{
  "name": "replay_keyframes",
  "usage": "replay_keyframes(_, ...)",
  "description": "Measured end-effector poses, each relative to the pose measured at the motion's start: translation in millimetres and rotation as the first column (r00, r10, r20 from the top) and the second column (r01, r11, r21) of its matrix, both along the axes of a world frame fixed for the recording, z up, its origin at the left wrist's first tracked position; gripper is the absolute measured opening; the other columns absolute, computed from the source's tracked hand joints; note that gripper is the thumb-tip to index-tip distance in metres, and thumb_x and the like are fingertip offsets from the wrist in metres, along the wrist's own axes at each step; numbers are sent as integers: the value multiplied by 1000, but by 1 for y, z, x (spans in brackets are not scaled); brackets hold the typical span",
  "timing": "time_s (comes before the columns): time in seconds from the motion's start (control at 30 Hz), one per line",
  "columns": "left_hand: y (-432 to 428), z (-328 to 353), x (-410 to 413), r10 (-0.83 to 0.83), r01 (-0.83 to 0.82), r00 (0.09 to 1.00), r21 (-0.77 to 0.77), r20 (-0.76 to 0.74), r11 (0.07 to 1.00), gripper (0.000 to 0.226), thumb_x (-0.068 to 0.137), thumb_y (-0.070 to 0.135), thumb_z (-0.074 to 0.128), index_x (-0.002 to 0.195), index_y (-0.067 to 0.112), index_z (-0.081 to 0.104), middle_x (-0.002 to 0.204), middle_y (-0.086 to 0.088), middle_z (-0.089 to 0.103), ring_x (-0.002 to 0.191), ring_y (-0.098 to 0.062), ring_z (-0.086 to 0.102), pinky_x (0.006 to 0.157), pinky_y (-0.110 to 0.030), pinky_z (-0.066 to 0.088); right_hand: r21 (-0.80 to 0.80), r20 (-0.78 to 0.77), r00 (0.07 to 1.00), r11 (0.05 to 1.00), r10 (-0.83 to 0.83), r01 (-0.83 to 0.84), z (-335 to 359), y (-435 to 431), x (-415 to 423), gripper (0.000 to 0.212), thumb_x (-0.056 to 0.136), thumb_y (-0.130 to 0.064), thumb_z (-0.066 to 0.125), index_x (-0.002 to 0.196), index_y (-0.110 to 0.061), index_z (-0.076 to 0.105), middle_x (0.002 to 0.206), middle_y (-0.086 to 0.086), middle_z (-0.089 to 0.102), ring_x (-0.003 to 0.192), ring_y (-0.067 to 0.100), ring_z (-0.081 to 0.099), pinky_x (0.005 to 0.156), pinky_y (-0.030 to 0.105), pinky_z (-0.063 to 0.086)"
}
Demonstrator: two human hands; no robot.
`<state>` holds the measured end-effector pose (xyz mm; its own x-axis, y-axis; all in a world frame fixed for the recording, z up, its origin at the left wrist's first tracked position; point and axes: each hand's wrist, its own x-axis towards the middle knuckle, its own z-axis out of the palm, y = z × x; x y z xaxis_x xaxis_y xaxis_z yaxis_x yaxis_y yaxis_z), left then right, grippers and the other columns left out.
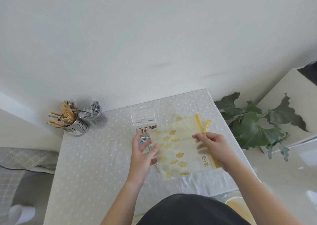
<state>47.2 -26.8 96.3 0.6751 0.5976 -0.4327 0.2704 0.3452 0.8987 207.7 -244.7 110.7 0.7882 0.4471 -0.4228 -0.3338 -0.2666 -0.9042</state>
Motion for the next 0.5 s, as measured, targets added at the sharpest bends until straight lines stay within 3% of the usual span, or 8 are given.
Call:
replay_keyframes(0.07,-6,-5,0,-44,43,999,52,11,998,77,94,13,80,149,52,45,130,11,67,103,-20,79,86,-44,66,-6,11,1000,1000,-16,16,-3,-4,2,21,100,-29,65,95,-23,85,96,6,75,76,17,71,67,26,60)
replay_keyframes(0.17,-14,-13,8,-88,89,996,66,-14,994,39,97,3,75,121,33,76,131,1,73,96,-18,80,80,-35,66,-12,-2,1000,999,-30,30,-12,-12,4,20,99,-29,67,95,-23,85,95,7,74,75,19,71,70,29,62)
replay_keyframes(0.23,-17,-20,15,-87,92,994,63,-67,994,27,97,1,73,106,25,82,126,-8,76,88,-16,77,78,-29,64,-36,0,998,997,-61,61,-21,-17,7,17,97,-29,69,94,-24,85,95,9,74,75,20,70,74,36,64)
replay_keyframes(0.4,-24,-32,33,-132,129,990,-42,-59,991,35,98,5,74,123,29,78,129,14,71,104,-23,78,80,-36,66,-60,-58,994,994,-91,88,-37,-32,17,16,100,-21,67,102,-22,83,102,9,75,84,29,73,77,41,65)
replay_keyframes(0.5,-28,-43,42,-241,233,966,-89,-92,968,34,95,-1,74,115,26,82,129,8,73,100,-18,78,84,-34,65,-52,-89,990,993,-113,109,-44,-43,30,18,99,-14,67,111,-20,79,107,8,75,91,34,74,77,41,65)
